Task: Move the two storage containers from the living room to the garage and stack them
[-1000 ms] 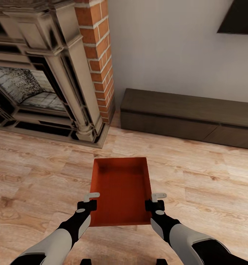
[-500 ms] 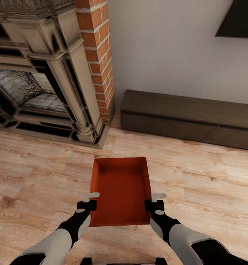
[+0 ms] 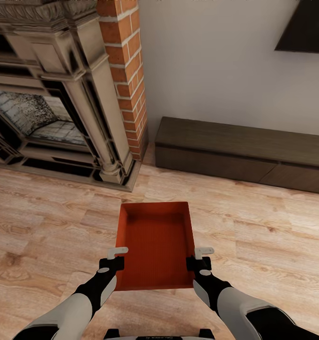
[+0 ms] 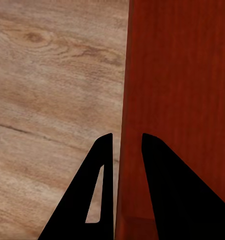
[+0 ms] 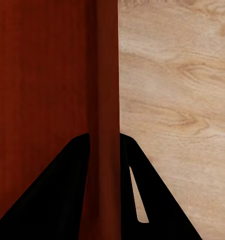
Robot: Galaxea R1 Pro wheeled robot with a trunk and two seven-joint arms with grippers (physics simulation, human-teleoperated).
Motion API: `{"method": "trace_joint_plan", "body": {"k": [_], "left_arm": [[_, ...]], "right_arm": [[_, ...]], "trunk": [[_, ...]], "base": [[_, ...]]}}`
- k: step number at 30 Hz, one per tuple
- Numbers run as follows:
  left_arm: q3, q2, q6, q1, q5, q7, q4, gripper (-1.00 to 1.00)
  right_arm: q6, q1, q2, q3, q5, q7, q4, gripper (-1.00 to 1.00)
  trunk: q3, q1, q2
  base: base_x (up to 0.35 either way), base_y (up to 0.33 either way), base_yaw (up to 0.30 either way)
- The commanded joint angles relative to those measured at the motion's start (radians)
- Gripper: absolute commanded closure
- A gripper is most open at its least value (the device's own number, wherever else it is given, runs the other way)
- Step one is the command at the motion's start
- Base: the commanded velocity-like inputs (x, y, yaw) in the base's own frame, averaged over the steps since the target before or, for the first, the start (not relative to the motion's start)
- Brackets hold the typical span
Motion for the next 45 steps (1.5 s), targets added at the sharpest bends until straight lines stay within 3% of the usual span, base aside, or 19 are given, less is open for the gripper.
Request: {"method": "trace_joint_plan", "body": {"k": [1,45], "left_arm": [[0.016,-0.001,-0.004,0.000,0.000,0.008,0.005,1.00],[0.016,-0.003,-0.004,0.000,0.001,0.008,0.006,1.00]], "right_arm": [[-0.033,-0.001,0.000,-0.013,0.008,-0.004,-0.002,1.00],[-0.037,-0.001,0.000,-0.017,-0.005,-0.009,-0.002,1.00]], "trunk": [[0.003,-0.004,0.007],[0.141,-0.173,0.315]], "base": [[0.000,0.000,0.000],[0.000,0.000,0.000]]}}
